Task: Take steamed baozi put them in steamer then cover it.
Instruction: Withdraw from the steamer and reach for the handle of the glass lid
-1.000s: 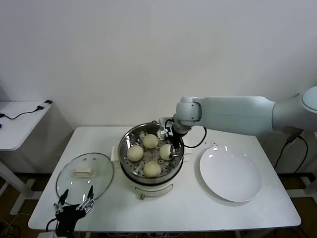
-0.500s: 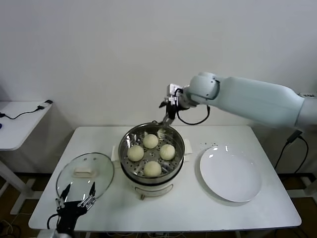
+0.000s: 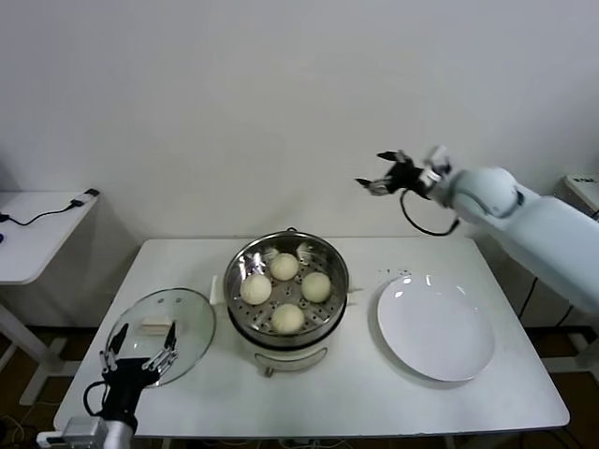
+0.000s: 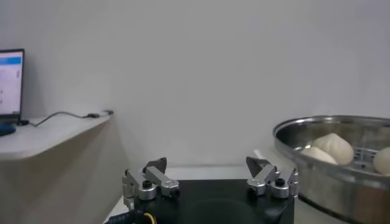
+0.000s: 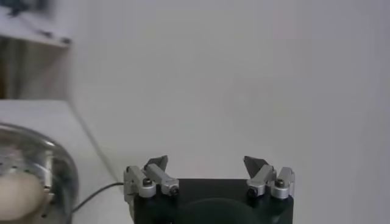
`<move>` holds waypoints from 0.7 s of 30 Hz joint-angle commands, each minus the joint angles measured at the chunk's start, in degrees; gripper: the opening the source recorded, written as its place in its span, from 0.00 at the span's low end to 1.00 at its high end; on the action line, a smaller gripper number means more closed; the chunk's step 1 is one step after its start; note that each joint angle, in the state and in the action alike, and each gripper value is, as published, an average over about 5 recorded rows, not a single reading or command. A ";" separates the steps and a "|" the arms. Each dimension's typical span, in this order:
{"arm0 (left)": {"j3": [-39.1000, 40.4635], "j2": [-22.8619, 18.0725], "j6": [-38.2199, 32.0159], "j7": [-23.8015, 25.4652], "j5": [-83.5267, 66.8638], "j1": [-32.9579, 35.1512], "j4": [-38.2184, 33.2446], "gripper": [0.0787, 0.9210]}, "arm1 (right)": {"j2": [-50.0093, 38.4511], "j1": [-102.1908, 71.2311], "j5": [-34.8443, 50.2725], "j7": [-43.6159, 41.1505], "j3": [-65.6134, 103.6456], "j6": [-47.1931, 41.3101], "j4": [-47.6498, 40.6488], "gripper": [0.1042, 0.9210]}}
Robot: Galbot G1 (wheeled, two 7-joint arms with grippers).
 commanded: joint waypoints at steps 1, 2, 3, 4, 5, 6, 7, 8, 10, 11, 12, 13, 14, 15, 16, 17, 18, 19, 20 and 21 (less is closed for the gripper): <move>-0.52 0.96 -1.00 0.48 0.14 -1.25 0.68 0.88 | -9.36 -54.42 -3.27 5.78 49.32 16.41 4.75 0.88; -0.36 0.97 -0.95 0.46 0.33 -1.55 0.66 0.88 | -7.73 -59.77 -3.87 5.58 54.03 17.15 5.45 0.88; -0.12 0.95 -0.92 0.42 0.47 -1.84 0.56 0.88 | -5.83 -64.39 -4.58 5.29 58.06 17.78 6.18 0.88; 0.18 0.93 -0.92 0.39 0.67 -2.12 0.44 0.88 | -3.46 -68.81 -5.40 4.95 61.67 18.50 6.88 0.88; 0.47 0.91 -0.94 0.36 0.98 -2.33 0.32 0.88 | -0.91 -72.67 -6.25 4.55 64.89 19.30 7.48 0.88; 0.76 0.92 -0.99 0.31 1.43 -2.53 0.27 0.88 | 1.50 -75.72 -7.13 4.10 66.95 20.08 7.92 0.88; 0.98 0.94 -1.19 0.22 2.09 -2.73 0.28 0.88 | 4.12 -78.28 -7.99 3.56 68.63 21.02 8.27 0.88; 1.13 0.99 -1.58 0.10 2.80 -2.96 0.43 0.88 | 6.71 -80.68 -8.63 3.06 69.66 21.97 8.50 0.88; 1.23 1.22 -2.73 -0.16 4.26 -3.38 1.07 0.88 | 11.27 -84.34 -9.80 2.09 70.66 23.79 8.75 0.88; 1.17 1.38 -3.51 -0.27 5.02 -3.55 1.49 0.88 | 13.45 -86.08 -10.39 1.66 70.95 24.85 8.84 0.88; 1.07 1.58 -4.25 -0.32 5.61 -3.68 1.92 0.88 | 15.10 -87.29 -10.92 1.42 71.07 25.66 8.91 0.88; 0.94 1.78 -4.99 -0.38 6.45 -3.69 2.33 0.88 | 16.71 -88.33 -11.48 1.20 71.11 26.63 8.99 0.88; 0.79 2.00 -5.69 -0.56 7.60 -3.67 2.70 0.88 | 18.19 -89.29 -11.89 1.00 71.11 27.66 9.17 0.88; 0.67 2.15 -6.29 -0.81 8.72 -3.62 3.05 0.88 | 19.43 -90.02 -12.15 0.90 71.11 28.53 9.44 0.88; 0.56 2.30 -6.97 -1.24 10.03 -3.57 3.42 0.88 | 20.58 -90.68 -12.30 0.84 71.16 29.27 9.84 0.88; 0.48 2.43 -7.62 -1.76 11.50 -3.52 3.78 0.88 | 21.80 -91.45 -12.44 0.77 71.23 30.10 10.35 0.88; 0.43 2.57 -8.21 -2.34 12.81 -3.50 4.09 0.88 | 22.73 -92.17 -12.48 0.74 71.30 30.73 10.91 0.88; 0.38 2.73 -8.79 -2.83 14.01 -3.47 4.37 0.88 | 23.59 -92.87 -12.54 0.73 71.37 31.19 11.46 0.88; 0.30 2.91 -9.30 -3.28 15.21 -3.45 4.60 0.88 | 24.29 -93.52 -12.65 0.74 71.43 31.53 11.97 0.88; 0.22 3.09 -9.63 -3.61 16.31 -3.43 4.77 0.88 | 24.96 -94.26 -12.76 0.77 71.43 31.81 12.46 0.88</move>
